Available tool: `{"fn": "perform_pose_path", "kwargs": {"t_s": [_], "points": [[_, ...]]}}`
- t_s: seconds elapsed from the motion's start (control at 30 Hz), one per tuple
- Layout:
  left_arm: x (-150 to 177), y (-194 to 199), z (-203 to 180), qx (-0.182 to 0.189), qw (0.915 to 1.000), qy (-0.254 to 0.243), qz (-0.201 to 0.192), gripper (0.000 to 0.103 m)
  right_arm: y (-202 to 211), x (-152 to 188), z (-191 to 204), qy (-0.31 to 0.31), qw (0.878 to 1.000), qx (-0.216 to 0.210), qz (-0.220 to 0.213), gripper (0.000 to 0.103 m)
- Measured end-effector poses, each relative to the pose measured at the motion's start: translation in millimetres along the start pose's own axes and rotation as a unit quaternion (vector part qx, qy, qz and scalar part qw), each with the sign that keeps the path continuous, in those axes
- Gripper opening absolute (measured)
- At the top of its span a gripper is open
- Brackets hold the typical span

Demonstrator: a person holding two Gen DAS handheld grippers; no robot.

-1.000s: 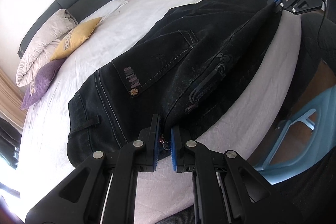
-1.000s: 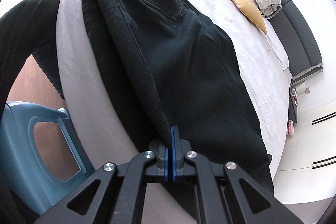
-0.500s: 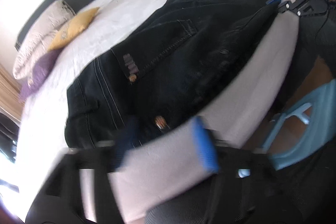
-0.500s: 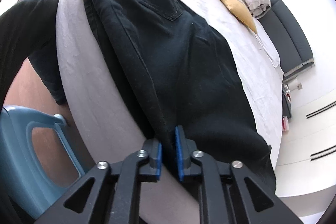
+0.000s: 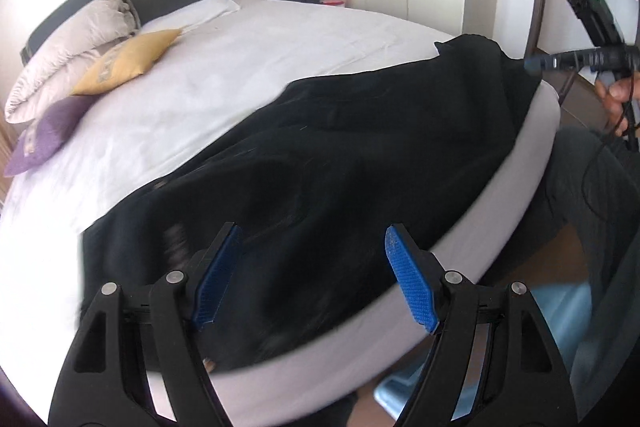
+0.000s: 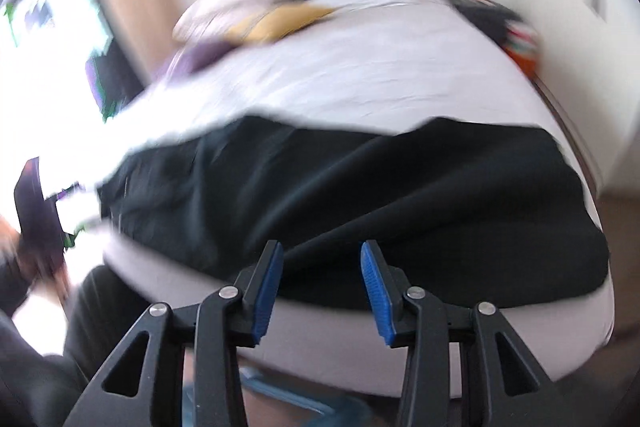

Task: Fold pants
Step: 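Open both tools and lay the folded jeans on the bed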

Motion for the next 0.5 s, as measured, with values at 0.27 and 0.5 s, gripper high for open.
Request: {"fn": "perform_pose_path", "kwargs": {"t_s": [0.27,0.5], "points": [[-12,-66,-15,0.013,0.9971,0.05,0.055,0.073,-8,-18,-127,-0.235,0.971,-0.027,-0.03,0.046],[-5,-91,-15,0.01,0.9955,0.065,0.069,0.073,-18,-22,-180,-0.322,0.946,-0.012,-0.033,0.052]]}}
Point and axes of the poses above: each gripper's, at about its wrist camera, not at the fingertips, and y roughly against the way its jaws point, z to its left, x to its underside, the point moved 1 cm from there along -y, roughly the way its jaws point, and after that the axes turned 3 degrees about y, right-handed, at the moved point
